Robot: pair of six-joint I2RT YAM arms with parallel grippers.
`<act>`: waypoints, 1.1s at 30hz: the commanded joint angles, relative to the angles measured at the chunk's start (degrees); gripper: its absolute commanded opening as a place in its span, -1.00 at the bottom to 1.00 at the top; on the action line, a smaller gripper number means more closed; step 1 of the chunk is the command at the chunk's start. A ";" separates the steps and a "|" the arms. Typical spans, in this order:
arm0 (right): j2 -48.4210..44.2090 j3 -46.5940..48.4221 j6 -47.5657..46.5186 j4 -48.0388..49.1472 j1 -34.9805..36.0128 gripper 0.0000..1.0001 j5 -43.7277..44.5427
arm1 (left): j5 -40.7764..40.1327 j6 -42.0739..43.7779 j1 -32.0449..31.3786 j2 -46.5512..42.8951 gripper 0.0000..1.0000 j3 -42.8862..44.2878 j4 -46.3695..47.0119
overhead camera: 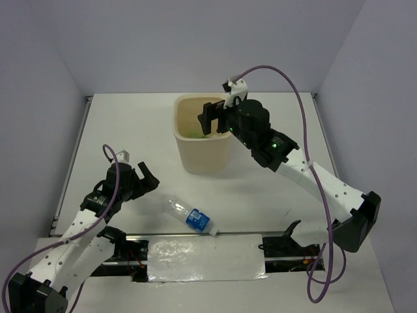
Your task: Put the plastic bottles in the bin
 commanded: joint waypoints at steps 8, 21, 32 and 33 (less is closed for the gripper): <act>-19.50 -17.58 7.03 0.35 -7.17 1.00 0.94 | 11.36 -3.15 -1.97 -0.26 0.99 -2.58 -4.13; -33.48 -32.09 12.31 -1.14 -9.38 1.00 8.40 | 7.25 -13.70 -15.51 7.38 0.99 -0.91 0.97; -34.63 -34.29 13.63 -2.99 -9.38 1.00 11.04 | 2.33 -16.26 -22.45 14.57 0.99 1.10 8.61; -34.80 -34.12 13.72 -3.86 -9.46 1.00 12.09 | 2.15 -16.17 -22.72 15.81 0.99 1.80 9.23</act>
